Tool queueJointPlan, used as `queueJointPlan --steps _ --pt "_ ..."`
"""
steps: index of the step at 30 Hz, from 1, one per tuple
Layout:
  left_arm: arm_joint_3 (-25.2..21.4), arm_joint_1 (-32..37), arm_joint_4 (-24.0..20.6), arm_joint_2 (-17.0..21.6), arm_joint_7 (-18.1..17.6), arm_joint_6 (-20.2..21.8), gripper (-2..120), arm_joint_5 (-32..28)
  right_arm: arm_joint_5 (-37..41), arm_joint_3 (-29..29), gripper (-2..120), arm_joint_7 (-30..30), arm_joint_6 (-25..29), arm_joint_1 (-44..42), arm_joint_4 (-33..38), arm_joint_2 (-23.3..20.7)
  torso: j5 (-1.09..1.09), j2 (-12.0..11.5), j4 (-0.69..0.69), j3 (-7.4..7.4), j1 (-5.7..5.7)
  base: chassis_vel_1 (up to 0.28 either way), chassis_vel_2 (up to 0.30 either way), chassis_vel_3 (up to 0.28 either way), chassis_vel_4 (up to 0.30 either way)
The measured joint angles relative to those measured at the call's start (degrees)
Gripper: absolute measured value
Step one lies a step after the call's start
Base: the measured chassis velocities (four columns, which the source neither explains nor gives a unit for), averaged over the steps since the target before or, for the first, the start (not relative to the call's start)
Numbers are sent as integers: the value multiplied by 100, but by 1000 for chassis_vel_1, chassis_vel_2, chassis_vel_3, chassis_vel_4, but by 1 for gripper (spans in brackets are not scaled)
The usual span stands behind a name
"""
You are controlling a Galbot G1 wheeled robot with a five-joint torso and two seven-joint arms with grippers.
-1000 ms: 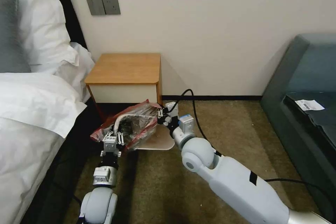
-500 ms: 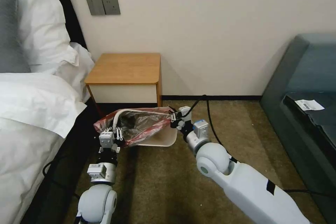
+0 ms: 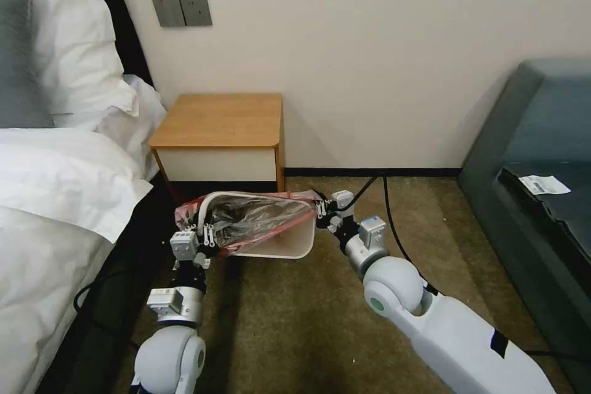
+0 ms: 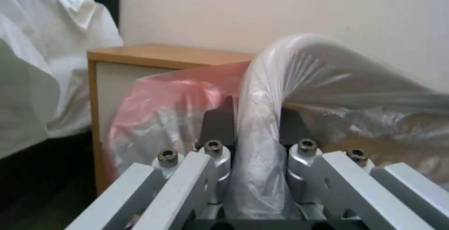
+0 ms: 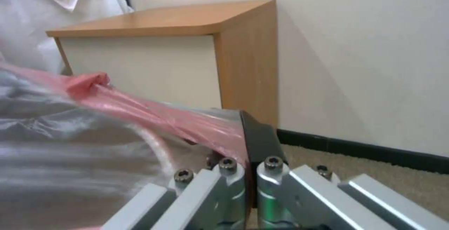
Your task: Pick up the garbage bag from the table and place it over the trash can.
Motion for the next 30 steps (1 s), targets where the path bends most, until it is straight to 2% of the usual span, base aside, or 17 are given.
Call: queueJointPlan --steps 8,11,16,19,20,23,25,28,30 --pt "75 42 -248 -9 -153 313 11 -796 -127 244 0 -219 109 -278 -5 -61 0 0 0 0 0 0 0 0 0" --pt "112 19 -337 -30 -357 512 11 -1283 -208 300 0 -306 182 -405 26 -53 0 0 0 0 0 0 0 0 0" --pt "131 -41 -357 -54 -555 630 11 -1646 -337 315 0 -437 273 -522 51 -17 0 0 0 0 0 0 0 0 0" --pt "126 -129 -357 -96 -736 683 11 -1894 -457 322 14 -602 315 -670 65 19 -1 0 0 0 0 0 0 0 0" --pt "126 -129 -357 -96 -736 683 11 -1894 -457 322 14 -602 315 -670 65 19 -1 0 0 0 0 0 0 0 0" --pt "97 -214 -357 -128 -804 718 11 -1996 -516 328 29 -659 331 -778 85 81 -1 0 0 0 0 0 0 0 0" --pt "91 -243 -356 -132 -819 722 11 -2016 -526 339 32 -660 336 -805 96 93 0 0 0 0 0 0 0 0 0" --pt "63 -316 -329 -151 -856 744 11 -2075 -541 384 47 -678 346 -896 150 99 0 0 0 0 0 0 0 0 0" --pt "47 -351 -316 -167 -865 749 11 -2103 -541 396 51 -685 349 -942 180 102 0 0 0 0 0 0 0 0 0"
